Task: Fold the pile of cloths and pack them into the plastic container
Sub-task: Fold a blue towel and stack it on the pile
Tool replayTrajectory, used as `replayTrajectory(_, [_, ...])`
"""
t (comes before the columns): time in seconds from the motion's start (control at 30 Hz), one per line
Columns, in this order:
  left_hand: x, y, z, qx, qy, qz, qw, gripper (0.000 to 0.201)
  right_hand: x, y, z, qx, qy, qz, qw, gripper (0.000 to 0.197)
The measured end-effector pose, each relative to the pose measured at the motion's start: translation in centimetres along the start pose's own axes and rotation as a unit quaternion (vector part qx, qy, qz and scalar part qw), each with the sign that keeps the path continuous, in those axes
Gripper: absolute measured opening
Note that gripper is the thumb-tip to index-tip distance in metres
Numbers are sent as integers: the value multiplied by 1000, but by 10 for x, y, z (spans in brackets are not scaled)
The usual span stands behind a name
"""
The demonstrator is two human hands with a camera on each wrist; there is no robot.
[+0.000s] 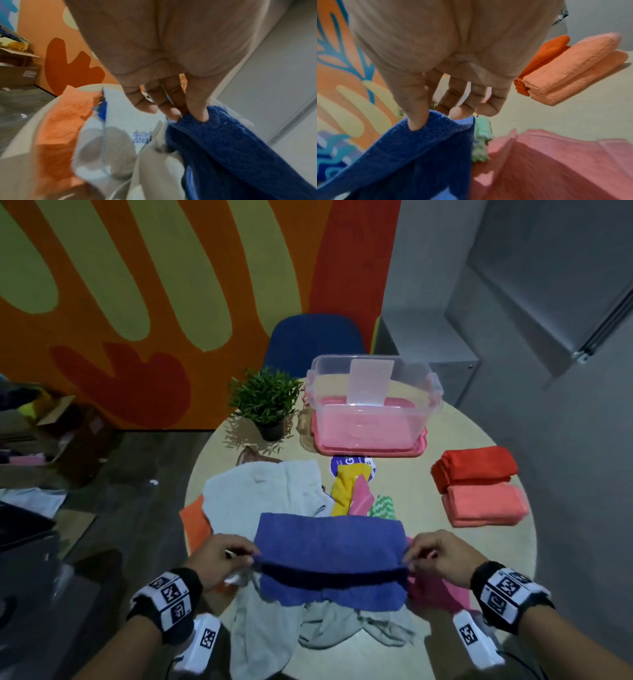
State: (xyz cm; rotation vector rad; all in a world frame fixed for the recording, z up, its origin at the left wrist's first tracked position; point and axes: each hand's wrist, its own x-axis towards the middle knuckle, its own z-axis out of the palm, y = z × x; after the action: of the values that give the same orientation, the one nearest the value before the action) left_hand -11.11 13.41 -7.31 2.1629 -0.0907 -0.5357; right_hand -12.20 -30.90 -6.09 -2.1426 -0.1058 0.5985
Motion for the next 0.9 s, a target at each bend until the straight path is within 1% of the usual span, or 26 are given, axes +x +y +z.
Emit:
replayTrajectory(0.07, [-7, -10, 7, 10, -40, -16, 999, 40, -4, 7, 7, -31, -50, 19, 998, 21])
replayTrajectory(0.1, [-8, -14, 10, 22, -47, -15, 999, 42, -4, 10, 10, -38, -67, 23, 997, 21])
replayTrajectory(0.2, [-9, -22, 18, 59, -58, -2, 997, 45, -3, 18, 17, -57, -88, 34, 994, 22])
replayTrajectory(0.27, [-8, -27, 24, 79, -70, 2, 994, 46, 1, 23, 21, -90, -103, 45, 990, 27])
replayTrajectory(0.37, [-7, -25, 33, 115, -96, -7, 989, 49, 6, 27, 27, -138, -143, 60, 978, 38])
replayTrajectory(0.4, [-5, -21, 34, 107, -91, -17, 990, 48, 9, 26, 27, -139, -134, 62, 979, 38])
replayTrajectory(0.43, [-4, -16, 34, 78, -66, -30, 994, 46, 11, 25, 27, -126, -103, 63, 985, 37])
replayTrajectory(0.47, [1, -12, 34, 45, -21, -36, 998, 41, 15, 23, 27, -94, -49, 57, 993, 34])
replayTrajectory(0.5, [6, -7, 32, 29, 40, -39, 998, 35, 19, 21, 26, -60, 19, 49, 997, 30])
replayTrajectory(0.53, [14, -3, 31, 23, 103, -39, 994, 27, 25, 20, 26, -33, 86, 40, 995, 26])
replayTrajectory(0.57, [22, 1, 28, 25, 150, -39, 988, 19, 31, 17, 25, -20, 131, 40, 990, 23])
replayTrajectory(0.6, [31, 3, 25, 22, 171, -40, 984, 12, 37, 15, 25, -10, 148, 45, 988, 24])
replayTrajectory(0.63, [38, 3, 23, 21, 159, -46, 986, 11, 42, 14, 25, -1, 141, 60, 988, 28])
replayTrajectory(0.67, [47, 3, 22, 25, 132, -46, 990, 16, 47, 14, 26, 9, 122, 79, 989, 29])
replayTrajectory(0.7, [54, 0, 21, 39, 102, -46, 993, 16, 51, 14, 26, 13, 106, 101, 989, 22])
replayTrajectory(0.73, [59, -3, 22, 55, 81, -48, 994, 12, 54, 16, 27, 18, 101, 116, 988, 13])
replayTrajectory(0.77, [62, -4, 22, 62, 71, -54, 994, 9, 55, 17, 26, 19, 105, 125, 986, 8])
replayTrajectory(0.83, [61, -5, 23, 29, 76, -81, 993, 12, 54, 21, 22, 48, 122, 115, 985, 8])
replayTrajectory(0.9, [53, 3, 22, -43, 82, -85, 992, 14, 48, 18, 16, 116, 137, 93, 979, 9])
